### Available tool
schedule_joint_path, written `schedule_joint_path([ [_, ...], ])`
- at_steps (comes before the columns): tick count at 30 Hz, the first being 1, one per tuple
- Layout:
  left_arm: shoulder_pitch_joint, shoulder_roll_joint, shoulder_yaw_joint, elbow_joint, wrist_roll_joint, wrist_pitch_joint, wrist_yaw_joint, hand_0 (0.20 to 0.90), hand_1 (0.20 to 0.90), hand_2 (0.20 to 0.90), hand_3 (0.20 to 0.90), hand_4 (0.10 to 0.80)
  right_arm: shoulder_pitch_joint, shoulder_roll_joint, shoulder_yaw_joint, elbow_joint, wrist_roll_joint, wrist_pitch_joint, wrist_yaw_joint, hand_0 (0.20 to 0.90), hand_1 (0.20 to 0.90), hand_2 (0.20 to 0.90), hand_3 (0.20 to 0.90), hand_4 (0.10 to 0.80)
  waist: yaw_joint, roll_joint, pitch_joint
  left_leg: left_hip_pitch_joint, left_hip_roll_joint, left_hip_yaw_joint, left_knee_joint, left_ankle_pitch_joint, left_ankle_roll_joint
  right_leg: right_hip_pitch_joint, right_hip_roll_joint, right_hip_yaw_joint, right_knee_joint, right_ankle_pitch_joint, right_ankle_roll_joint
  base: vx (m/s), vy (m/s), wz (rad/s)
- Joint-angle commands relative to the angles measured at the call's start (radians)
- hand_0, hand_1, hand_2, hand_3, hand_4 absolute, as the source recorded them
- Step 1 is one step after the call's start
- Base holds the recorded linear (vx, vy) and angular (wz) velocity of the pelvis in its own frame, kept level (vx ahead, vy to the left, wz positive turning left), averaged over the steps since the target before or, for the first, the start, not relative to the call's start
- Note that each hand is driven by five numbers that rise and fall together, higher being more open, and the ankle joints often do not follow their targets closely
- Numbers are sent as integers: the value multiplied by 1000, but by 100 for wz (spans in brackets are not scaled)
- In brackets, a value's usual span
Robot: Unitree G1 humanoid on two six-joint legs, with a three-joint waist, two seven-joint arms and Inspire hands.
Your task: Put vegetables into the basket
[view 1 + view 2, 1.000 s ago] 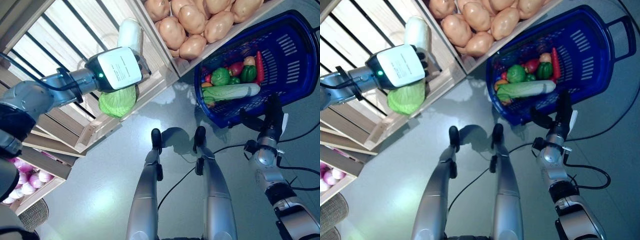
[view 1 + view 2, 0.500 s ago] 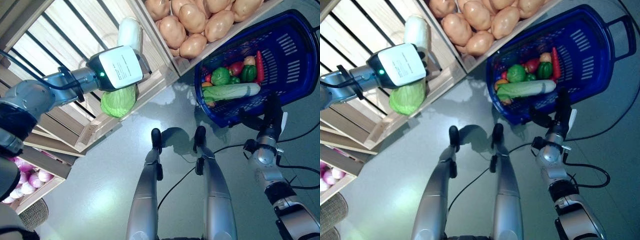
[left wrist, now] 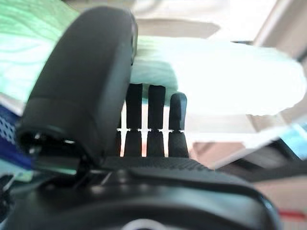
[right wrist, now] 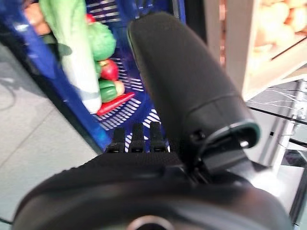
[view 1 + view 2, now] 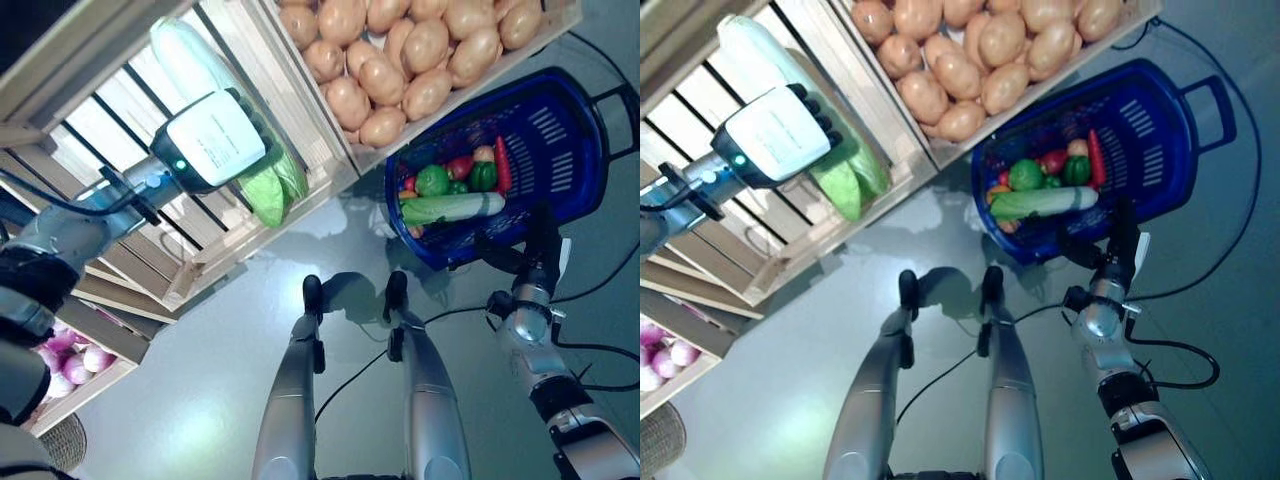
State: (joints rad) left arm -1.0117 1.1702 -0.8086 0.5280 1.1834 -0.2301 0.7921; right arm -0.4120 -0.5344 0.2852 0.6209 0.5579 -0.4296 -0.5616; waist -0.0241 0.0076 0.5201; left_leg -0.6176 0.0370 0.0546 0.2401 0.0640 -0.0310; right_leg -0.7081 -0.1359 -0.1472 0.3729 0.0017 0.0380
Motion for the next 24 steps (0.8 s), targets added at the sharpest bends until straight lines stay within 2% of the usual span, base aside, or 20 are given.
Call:
schedule_joint_path([
  [1, 0, 67, 189, -93, -63, 31, 138, 300, 300, 300, 300, 400, 34, -47, -91, -108, 16, -56, -22, 900, 900, 900, 900, 800, 30, 8, 0, 95, 14, -5, -41, 3, -67, 203, -27, -31, -114, 6, 68, 69, -20, -6],
  [5, 75, 81, 272, -129, -213, -15, 196, 300, 300, 300, 300, 400, 74, -30, -95, -107, 20, -63, -16, 900, 900, 900, 900, 800, 44, 10, 0, 201, 11, -4, -97, 13, -70, 312, -34, -48, -165, 14, 74, 73, -19, -1],
  [7, 173, 73, 378, -179, -343, -58, 227, 300, 300, 300, 300, 400, 111, -14, -101, -114, 20, -68, -22, 900, 900, 900, 900, 800, 58, 11, -10, 265, 8, -5, -131, 12, -70, 383, -34, -58, -195, 12, 74, 110, -31, 0],
  [9, 285, 30, 486, -213, -470, -113, 229, 300, 300, 300, 300, 400, 138, 1, -103, -119, 19, -74, -22, 900, 900, 900, 900, 800, 66, 13, -31, 306, 7, -9, -162, 13, -70, 429, -33, -69, -221, 11, 74, 117, -49, -4],
  [11, 437, -83, 618, -256, -569, -197, 264, 300, 300, 300, 300, 400, 178, 38, -123, -123, 0, -85, -24, 900, 900, 900, 900, 800, 86, 5, -66, 355, 4, -27, -195, 8, -69, 485, -32, -82, -251, 5, 73, 146, -66, 12],
  [12, 468, -107, 646, -270, -590, -214, 262, 300, 300, 300, 300, 400, 186, 46, -128, -126, -3, -83, -24, 900, 900, 900, 900, 800, 88, 4, -73, 360, 5, -30, -201, 13, -69, 494, -33, -84, -260, 11, 72, 172, -65, 18],
  [13, 559, -195, 731, -314, -690, -284, 227, 300, 300, 300, 300, 400, 211, 67, -137, -137, -17, -78, -27, 900, 900, 900, 900, 800, 92, 0, -94, 393, 8, -42, -223, 12, -70, 532, -31, -88, -284, 11, 73, 165, -50, 14],
  [15, 646, -317, 795, -372, -741, -334, 184, 300, 300, 300, 300, 400, 240, 100, -153, -152, -41, -60, -31, 900, 900, 900, 900, 800, 97, -5, -135, 433, 11, -55, -264, 23, -70, 576, -29, -96, -321, 23, 75, 199, -40, 14],
  [17, 698, -426, 827, -432, -872, -389, 74, 300, 300, 300, 300, 400, 266, 125, -161, -168, -74, -38, -33, 900, 900, 900, 900, 800, 100, -9, -169, 472, 13, -63, -294, 30, -70, 618, -27, -106, -351, 31, 74, 165, -16, 18],
  [18, 706, -432, 832, -443, -896, -392, 58, 300, 300, 300, 300, 400, 269, 124, -161, -170, -78, -36, -34, 900, 900, 900, 900, 800, 100, -7, -171, 477, 13, -64, -297, 31, -70, 623, -26, -107, -355, 32, 74, 164, 1, 22],
  [19, 727, -492, 842, -480, -1109, -438, -66, 300, 300, 300, 300, 400, 284, 140, -166, -181, -93, -17, -33, 900, 900, 900, 900, 800, 101, -7, -195, 499, 16, -69, -315, 35, -69, 643, -25, -108, -363, 33, 73, 156, 6, 15],
  [21, 751, -575, 856, -524, -1350, -450, -267, 300, 300, 300, 300, 400, 301, 161, -172, -181, -112, -10, -22, 900, 900, 900, 900, 800, 103, -7, -226, 523, 20, -75, -320, 32, -68, 672, -24, -114, -375, 35, 71, 185, 8, 16],
  [24, 797, -695, 865, -573, -1785, -416, -578, 300, 300, 300, 300, 400, 322, 184, -180, -199, -148, 15, 14, 900, 900, 900, 900, 800, 102, -11, -266, 560, 24, -74, -323, 22, -66, 712, -25, -121, -396, 42, 73, 154, 7, 17],
])
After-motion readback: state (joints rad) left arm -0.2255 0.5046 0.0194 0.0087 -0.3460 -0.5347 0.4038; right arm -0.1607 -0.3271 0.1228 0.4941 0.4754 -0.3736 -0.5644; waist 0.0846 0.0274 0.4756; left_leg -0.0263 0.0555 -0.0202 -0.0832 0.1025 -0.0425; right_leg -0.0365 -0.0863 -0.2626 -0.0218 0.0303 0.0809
